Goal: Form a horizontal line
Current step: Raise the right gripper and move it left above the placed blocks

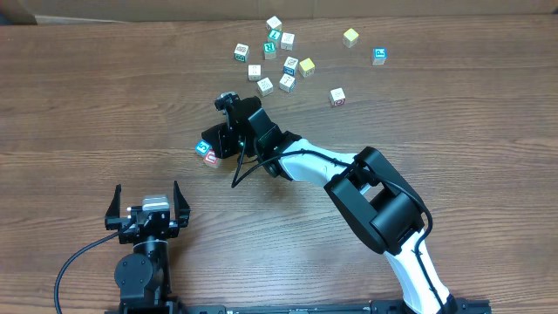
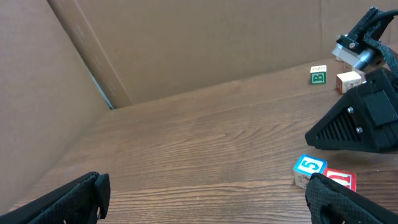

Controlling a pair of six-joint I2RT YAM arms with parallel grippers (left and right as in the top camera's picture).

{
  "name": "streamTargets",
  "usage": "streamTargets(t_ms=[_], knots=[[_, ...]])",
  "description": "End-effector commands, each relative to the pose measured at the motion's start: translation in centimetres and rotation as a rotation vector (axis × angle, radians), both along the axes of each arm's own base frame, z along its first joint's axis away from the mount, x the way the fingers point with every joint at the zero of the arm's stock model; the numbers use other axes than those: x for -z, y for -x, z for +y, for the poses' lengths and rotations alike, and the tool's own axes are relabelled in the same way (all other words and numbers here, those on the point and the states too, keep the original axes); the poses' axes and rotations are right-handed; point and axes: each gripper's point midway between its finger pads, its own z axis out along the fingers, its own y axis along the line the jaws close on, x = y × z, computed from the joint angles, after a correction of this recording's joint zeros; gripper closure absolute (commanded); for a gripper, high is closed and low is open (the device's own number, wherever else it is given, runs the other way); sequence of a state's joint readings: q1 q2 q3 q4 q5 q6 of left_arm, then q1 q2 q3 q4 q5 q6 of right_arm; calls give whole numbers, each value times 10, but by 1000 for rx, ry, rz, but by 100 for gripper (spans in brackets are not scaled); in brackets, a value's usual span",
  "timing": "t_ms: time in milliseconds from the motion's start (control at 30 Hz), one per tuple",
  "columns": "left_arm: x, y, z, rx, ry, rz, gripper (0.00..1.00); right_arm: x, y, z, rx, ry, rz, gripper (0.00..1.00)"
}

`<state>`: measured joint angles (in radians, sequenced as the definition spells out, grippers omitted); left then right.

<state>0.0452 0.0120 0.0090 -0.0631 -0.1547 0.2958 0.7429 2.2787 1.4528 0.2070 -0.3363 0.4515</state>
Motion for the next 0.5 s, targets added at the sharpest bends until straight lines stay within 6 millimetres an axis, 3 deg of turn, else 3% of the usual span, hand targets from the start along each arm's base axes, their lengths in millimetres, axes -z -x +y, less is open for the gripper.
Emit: streamTargets(t_ms=[0,133,333,467], knots=[[1,0,0,-1,-19,2,0,-1,-3,4,-15,-6,-19,96],[1,0,0,-1,-19,2,1,6,-8,3,-25,5,-63,96],[1,0,0,-1,-19,2,0,0,-18,5,-14,-33,-110,96],[1,0,0,-1,-19,2,0,14,-21,3,-2,-23,-109,96]])
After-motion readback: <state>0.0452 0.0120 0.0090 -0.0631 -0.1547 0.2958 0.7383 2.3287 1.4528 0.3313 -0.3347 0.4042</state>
